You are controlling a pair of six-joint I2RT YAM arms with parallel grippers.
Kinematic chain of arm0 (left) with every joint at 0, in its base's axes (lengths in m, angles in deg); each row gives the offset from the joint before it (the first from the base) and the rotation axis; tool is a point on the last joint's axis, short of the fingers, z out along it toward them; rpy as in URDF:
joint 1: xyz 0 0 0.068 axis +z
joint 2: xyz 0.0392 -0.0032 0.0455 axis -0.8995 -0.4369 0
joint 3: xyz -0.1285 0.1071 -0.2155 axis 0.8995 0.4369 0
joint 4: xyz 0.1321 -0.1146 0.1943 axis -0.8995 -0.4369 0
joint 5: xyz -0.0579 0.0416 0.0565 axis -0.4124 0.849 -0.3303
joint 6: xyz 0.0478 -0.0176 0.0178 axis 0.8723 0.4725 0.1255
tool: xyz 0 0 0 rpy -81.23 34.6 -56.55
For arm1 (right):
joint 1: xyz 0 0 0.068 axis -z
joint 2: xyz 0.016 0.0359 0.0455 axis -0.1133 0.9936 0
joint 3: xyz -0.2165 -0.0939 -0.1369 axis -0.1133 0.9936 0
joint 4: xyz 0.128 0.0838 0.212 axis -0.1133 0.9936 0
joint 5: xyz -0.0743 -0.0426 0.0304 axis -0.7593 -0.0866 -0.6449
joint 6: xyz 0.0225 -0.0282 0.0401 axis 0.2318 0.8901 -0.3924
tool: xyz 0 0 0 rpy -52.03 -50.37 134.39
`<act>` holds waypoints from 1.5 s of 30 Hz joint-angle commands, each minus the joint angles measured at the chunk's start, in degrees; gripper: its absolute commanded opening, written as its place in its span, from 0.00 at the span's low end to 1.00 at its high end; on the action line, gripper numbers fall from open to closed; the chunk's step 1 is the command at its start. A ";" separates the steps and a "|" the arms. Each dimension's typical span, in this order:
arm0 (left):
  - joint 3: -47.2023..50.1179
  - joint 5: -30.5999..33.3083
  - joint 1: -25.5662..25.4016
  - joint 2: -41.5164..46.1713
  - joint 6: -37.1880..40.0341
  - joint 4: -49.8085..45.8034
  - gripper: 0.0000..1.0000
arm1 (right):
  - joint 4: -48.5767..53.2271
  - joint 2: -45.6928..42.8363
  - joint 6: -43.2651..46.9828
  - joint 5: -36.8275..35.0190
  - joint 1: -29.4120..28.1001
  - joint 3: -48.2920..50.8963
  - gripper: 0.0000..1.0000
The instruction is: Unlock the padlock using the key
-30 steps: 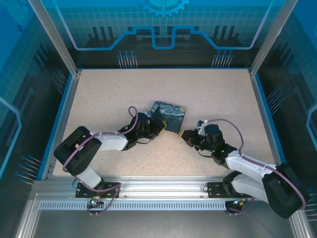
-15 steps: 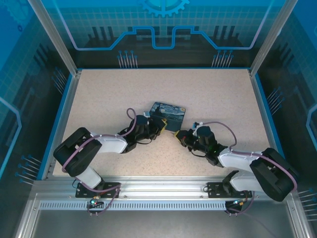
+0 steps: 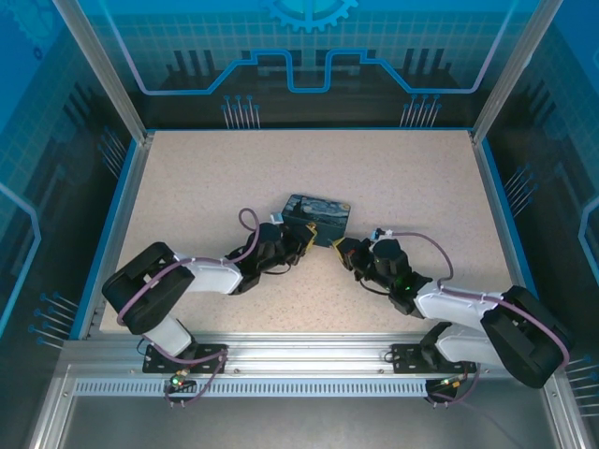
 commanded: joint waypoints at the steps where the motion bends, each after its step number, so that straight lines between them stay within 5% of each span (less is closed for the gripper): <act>1: 0.26 3.03 -0.96 0.80 -1.42 4.77 0.00 | 0.53 0.27 -1.28 -2.31 -1.13 -1.56 0.00; 45: 1.49 4.37 -1.86 0.98 -2.06 6.09 0.00 | -4.49 9.49 -2.40 -2.80 -3.38 -6.89 0.00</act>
